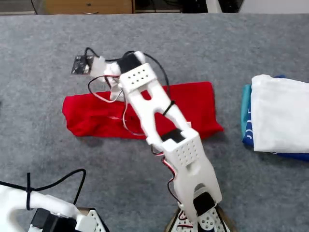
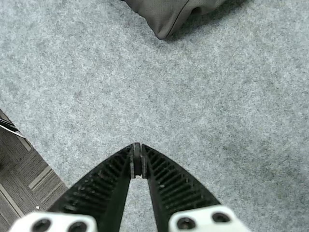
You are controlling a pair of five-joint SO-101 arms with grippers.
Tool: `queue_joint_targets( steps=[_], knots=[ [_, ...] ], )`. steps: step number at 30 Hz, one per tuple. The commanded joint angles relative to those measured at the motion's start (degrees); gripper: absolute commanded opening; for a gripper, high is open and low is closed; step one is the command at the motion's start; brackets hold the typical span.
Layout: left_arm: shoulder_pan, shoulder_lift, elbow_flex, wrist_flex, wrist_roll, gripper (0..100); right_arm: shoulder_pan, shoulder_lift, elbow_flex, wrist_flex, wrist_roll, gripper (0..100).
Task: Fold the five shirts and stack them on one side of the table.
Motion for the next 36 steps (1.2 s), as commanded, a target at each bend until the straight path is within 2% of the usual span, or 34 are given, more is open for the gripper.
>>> queue_joint_targets(
  steps=[1, 6, 9, 16, 22, 26, 30, 36],
  knots=[
    [-0.44, -0.48, -0.26, -0.53, -0.44, 2, 0.48, -1.27, -5.49, 5.10, -0.53, 19.3],
    [0.44, -0.48, -0.09, -0.53, -0.44, 2, -4.70, -1.45, -9.80, 16.79, -0.35, 7.3],
    [0.88, -0.66, 0.88, -0.53, -0.26, 2, -6.73, -1.98, -7.52, 16.70, -0.70, 0.1],
    [0.88, -0.57, 0.88, -0.62, -0.35, 2, -9.71, -2.86, 3.56, 15.74, -0.53, 0.2],
    [0.88, -0.57, 0.88, -0.62, -0.35, 2, -1.89, 0.92, 5.85, 3.87, -0.18, 0.2],
    [0.88, -0.57, 0.88, -0.62, -0.35, 2, 2.33, 3.65, 5.14, -1.05, 3.08, 0.2],
    [0.88, -0.57, 0.88, -0.62, -0.35, 2, 1.89, 3.56, -1.98, 4.57, 2.90, 0.2],
    [2.02, -0.48, 0.97, -0.62, -0.26, 2, -5.85, 3.65, -13.23, 14.33, 2.90, 0.2]
  ],
)
